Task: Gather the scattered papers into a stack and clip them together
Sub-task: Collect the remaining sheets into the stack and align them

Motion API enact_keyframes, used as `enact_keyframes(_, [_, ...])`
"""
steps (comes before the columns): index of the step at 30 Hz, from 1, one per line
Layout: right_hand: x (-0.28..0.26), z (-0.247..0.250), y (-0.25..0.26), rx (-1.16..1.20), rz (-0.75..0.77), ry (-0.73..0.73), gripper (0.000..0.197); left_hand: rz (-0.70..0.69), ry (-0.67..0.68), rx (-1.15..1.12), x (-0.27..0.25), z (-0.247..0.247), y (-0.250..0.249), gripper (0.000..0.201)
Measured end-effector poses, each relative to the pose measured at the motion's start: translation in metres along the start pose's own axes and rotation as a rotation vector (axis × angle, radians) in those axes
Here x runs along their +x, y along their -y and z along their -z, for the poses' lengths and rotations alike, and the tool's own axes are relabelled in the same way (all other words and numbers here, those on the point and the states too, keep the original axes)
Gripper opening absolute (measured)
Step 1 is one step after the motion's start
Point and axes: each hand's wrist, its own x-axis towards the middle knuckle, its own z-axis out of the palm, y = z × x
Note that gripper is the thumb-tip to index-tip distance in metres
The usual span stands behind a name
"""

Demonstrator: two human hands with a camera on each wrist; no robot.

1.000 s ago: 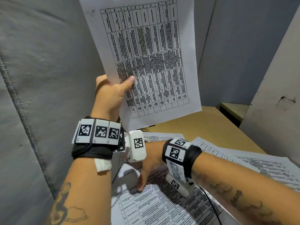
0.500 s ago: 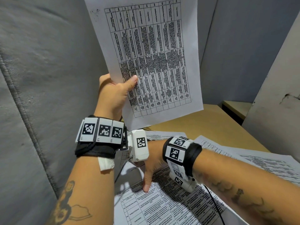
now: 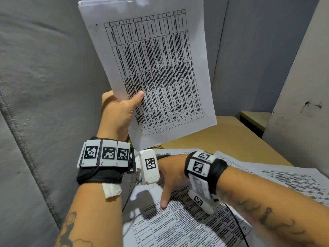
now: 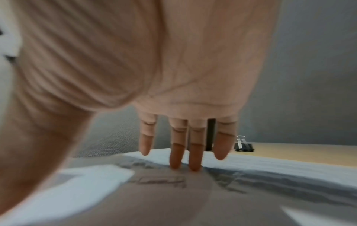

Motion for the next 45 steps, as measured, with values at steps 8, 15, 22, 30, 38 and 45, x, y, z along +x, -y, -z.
enact_keyframes(8, [-0.023, 0.003, -0.049, -0.159, -0.199, 0.019, 0.111, 0.037, -0.021, -0.026, 0.004, 0.008, 0.0, 0.016])
enact_keyframes(15, [-0.021, -0.001, -0.057, -0.079, -0.077, -0.053, 0.043, 0.042, -0.039, -0.032, 0.003, 0.005, -0.001, 0.022])
enact_keyframes(22, [0.006, 0.004, -0.034, -0.071, 0.033, -0.111, 0.068, 0.094, -0.1, 0.01, 0.009, 0.028, -0.002, 0.006])
enact_keyframes(30, [0.018, 0.012, -0.031, -0.138, -0.089, 0.003, 0.074, 0.143, -0.077, 0.045, 0.011, 0.038, 0.002, 0.009])
enact_keyframes(38, [0.019, 0.008, -0.039, -0.129, -0.013, -0.096, 0.09, 0.144, -0.074, 0.212, 0.017, 0.053, 0.017, 0.046])
enact_keyframes(45, [0.02, 0.006, -0.039, -0.114, 0.055, -0.139, 0.068, 0.204, -0.173, 0.29, 0.015, 0.056, 0.031, 0.057])
